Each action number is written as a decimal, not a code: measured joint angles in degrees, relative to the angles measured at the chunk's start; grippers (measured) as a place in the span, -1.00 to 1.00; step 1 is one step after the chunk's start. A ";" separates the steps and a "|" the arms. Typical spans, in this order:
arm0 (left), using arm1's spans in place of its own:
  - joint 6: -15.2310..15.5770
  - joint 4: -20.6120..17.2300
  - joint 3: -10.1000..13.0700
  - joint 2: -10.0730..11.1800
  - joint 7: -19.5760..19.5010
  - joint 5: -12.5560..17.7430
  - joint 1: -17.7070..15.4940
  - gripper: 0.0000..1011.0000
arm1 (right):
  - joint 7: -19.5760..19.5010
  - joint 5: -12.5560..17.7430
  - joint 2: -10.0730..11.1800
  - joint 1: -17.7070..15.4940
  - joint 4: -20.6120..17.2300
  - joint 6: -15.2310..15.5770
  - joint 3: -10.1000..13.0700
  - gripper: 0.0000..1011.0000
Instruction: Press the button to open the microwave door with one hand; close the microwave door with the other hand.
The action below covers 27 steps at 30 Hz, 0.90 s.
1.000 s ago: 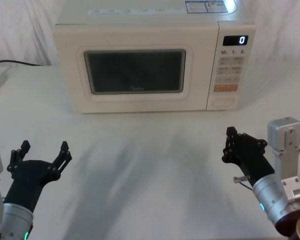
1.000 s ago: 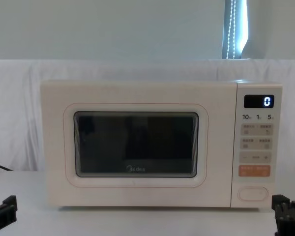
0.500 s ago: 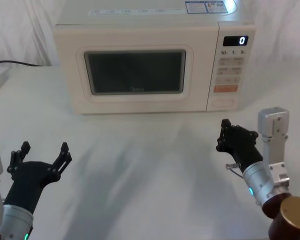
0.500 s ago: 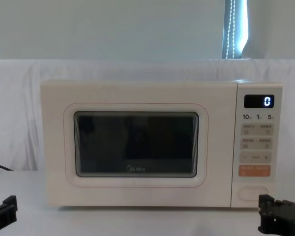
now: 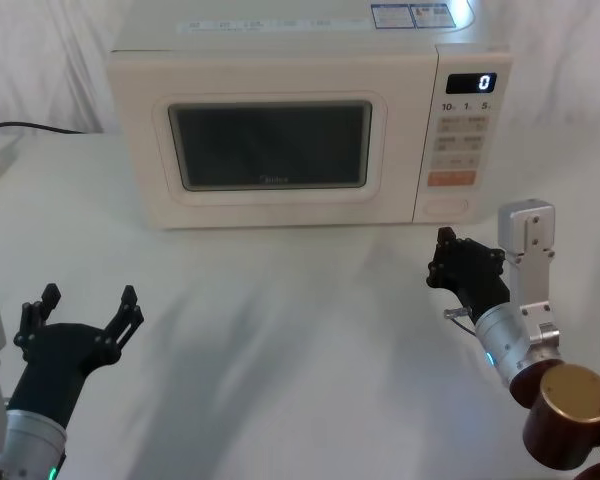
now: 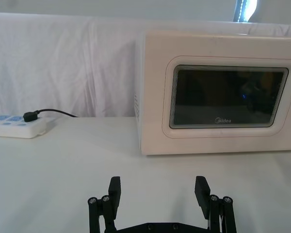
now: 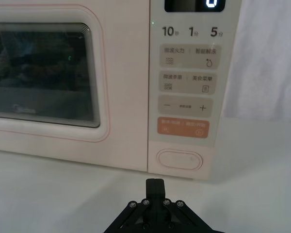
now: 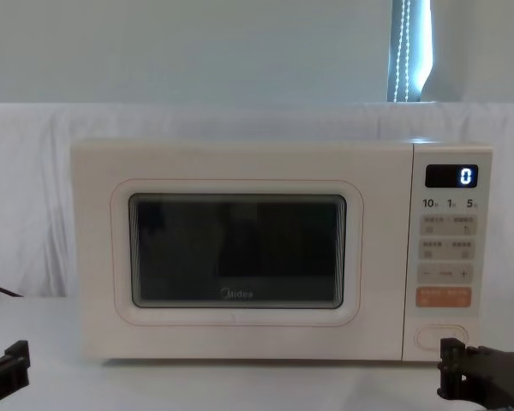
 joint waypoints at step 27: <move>0.00 0.00 0.00 0.00 0.00 0.00 0.00 0.98 | -0.82 -2.05 -1.47 11.08 15.13 -2.09 2.34 -1.00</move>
